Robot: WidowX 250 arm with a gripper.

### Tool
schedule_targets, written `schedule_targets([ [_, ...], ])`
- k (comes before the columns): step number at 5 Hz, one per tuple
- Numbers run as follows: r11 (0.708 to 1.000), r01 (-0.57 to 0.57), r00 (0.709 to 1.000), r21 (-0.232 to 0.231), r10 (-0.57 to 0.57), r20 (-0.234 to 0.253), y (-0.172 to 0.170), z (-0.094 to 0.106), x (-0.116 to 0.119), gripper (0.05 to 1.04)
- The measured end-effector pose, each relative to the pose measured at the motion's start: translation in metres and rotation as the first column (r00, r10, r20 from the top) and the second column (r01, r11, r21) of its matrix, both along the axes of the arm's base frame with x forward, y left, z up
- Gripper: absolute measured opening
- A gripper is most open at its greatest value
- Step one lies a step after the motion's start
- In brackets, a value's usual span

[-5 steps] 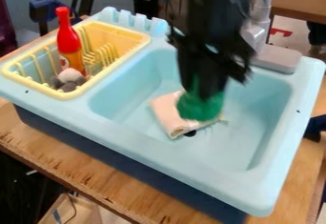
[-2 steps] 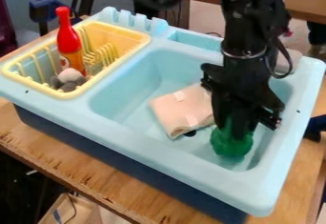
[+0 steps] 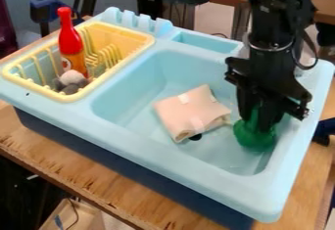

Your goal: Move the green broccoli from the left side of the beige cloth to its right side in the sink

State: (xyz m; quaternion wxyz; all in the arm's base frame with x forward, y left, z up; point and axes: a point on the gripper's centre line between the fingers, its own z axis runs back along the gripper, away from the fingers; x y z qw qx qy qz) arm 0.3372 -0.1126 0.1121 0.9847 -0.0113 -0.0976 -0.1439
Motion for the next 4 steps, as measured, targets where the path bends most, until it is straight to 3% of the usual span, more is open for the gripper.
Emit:
schedule_targets([
  [1, 1.000, -0.004, 1.000, 0.013, 0.004, -0.028, 0.001, 0.000, -0.002, 0.437],
  [2, 1.000, -0.026, 1.000, 0.008, 0.026, -0.016, 0.001, -0.003, 0.000, 0.752],
  [3, 0.998, -0.046, 0.999, -0.036, 0.046, -0.002, 0.000, -0.008, 0.001, 0.977],
  [4, 0.997, 0.028, 0.999, -0.067, -0.031, -0.031, 0.011, 0.025, -0.002, 1.000],
])
